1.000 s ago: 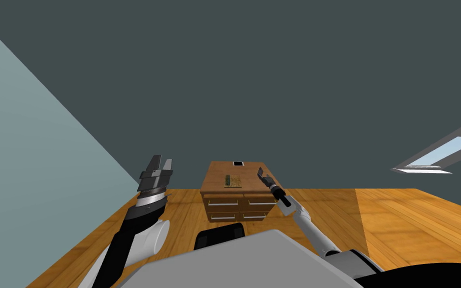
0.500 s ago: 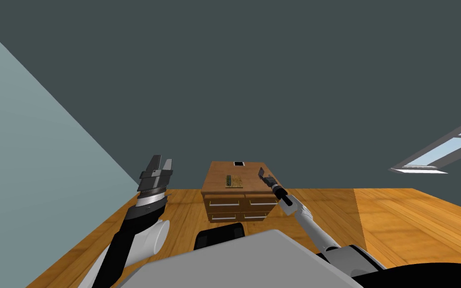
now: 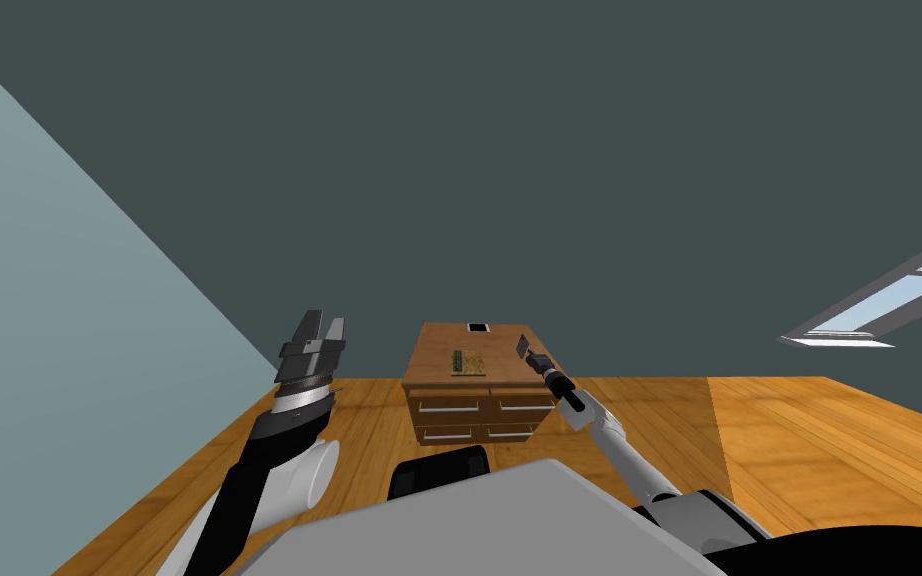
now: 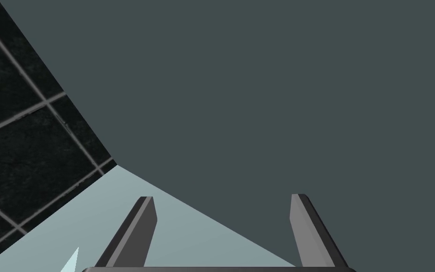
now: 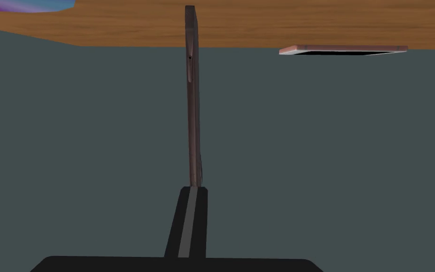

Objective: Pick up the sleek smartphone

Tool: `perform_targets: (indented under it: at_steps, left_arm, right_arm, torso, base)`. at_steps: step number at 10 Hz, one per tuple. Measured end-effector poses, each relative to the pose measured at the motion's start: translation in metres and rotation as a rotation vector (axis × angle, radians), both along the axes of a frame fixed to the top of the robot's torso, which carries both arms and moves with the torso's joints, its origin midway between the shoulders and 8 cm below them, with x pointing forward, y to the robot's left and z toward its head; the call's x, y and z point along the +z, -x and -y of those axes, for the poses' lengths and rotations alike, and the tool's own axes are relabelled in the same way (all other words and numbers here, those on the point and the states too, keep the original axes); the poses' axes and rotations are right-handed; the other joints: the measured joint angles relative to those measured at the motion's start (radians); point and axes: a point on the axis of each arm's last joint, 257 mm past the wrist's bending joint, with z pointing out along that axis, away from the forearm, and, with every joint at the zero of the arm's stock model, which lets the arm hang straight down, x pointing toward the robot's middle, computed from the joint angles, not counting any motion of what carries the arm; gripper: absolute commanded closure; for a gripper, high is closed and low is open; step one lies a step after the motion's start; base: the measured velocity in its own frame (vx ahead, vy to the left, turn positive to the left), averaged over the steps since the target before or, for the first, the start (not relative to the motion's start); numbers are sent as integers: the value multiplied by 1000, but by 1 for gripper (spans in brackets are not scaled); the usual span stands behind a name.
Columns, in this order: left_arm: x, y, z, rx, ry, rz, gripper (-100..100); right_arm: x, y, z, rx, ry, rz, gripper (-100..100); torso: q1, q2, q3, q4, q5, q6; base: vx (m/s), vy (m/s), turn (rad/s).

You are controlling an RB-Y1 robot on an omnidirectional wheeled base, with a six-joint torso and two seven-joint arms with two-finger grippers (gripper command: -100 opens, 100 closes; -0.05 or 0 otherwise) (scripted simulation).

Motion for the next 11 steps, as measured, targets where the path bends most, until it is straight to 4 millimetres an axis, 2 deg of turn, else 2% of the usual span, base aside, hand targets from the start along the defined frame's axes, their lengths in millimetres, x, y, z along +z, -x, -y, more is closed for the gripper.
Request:
perform_targets:
  at_steps: [2,11]
  left_arm:
    - [0,0,0,0,0,0,0]
    - [0,0,0,0,0,0,0]
  right_arm:
    - [0,0,0,0,0,0,-100]
    - [6,7,-10,-88,-91,126,-100]
  torso:
    - [0,0,0,0,0,0]
    - [-1,6,4,1,0,0]
  base:
    - [-22,-7,99]
    - [-92,-20,195]
